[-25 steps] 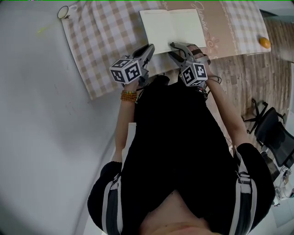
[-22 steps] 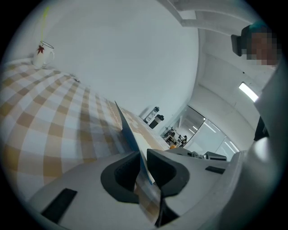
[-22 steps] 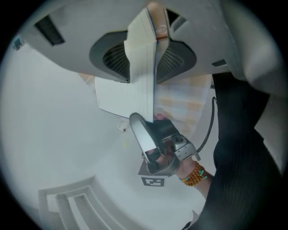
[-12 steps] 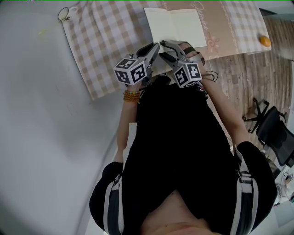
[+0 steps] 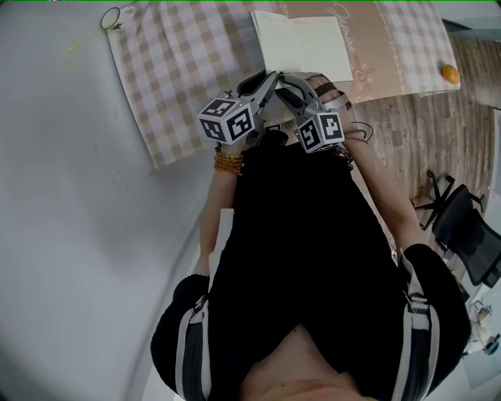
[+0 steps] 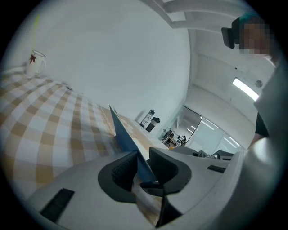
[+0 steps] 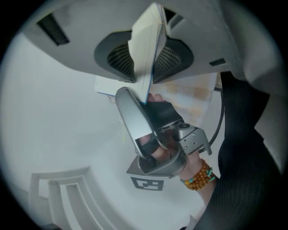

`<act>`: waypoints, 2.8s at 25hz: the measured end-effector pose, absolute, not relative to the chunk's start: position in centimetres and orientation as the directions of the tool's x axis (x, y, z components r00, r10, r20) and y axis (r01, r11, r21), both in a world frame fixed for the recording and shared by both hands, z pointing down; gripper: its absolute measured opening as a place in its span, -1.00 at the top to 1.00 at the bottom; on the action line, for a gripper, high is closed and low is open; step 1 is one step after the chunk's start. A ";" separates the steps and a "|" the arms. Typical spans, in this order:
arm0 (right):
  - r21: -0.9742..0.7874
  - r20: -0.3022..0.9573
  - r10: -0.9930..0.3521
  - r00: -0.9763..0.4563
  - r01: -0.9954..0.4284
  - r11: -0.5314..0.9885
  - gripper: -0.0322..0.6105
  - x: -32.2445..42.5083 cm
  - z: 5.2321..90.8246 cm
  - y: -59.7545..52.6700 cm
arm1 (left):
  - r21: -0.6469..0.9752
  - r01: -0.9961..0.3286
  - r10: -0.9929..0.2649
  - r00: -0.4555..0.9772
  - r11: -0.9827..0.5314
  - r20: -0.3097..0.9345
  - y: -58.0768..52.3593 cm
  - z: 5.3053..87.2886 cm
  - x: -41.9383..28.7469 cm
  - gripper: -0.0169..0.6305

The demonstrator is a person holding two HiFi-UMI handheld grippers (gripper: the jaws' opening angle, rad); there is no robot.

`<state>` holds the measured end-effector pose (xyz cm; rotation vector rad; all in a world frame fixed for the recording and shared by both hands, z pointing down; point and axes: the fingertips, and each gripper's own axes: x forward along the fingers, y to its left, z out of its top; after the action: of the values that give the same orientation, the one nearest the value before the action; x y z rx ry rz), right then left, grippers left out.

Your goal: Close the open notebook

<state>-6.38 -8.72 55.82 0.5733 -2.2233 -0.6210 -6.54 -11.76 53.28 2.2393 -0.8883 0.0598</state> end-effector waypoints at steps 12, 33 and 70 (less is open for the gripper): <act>0.567 0.510 -0.629 -0.586 -0.321 0.759 0.60 -6.0 55.5 -9.0 | 0.595 -0.618 -0.576 0.762 -0.514 0.295 -11.4 53.3 -6.5 0.61; 0.498 0.454 -0.682 -0.573 -0.472 0.728 0.80 -3.4 54.1 -8.5 | 0.544 -0.576 -0.523 0.809 -0.610 0.269 -9.2 50.5 -6.4 0.49; 0.119 0.390 -0.758 -0.523 -0.788 0.604 0.85 5.0 52.0 -10.9 | 0.513 -0.526 -0.463 0.848 -0.678 0.259 -11.8 50.7 -1.3 0.49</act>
<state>5.01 -10.89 51.97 1.2357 -2.4304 0.1007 -1.34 -11.82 50.68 2.4320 -0.7192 0.1431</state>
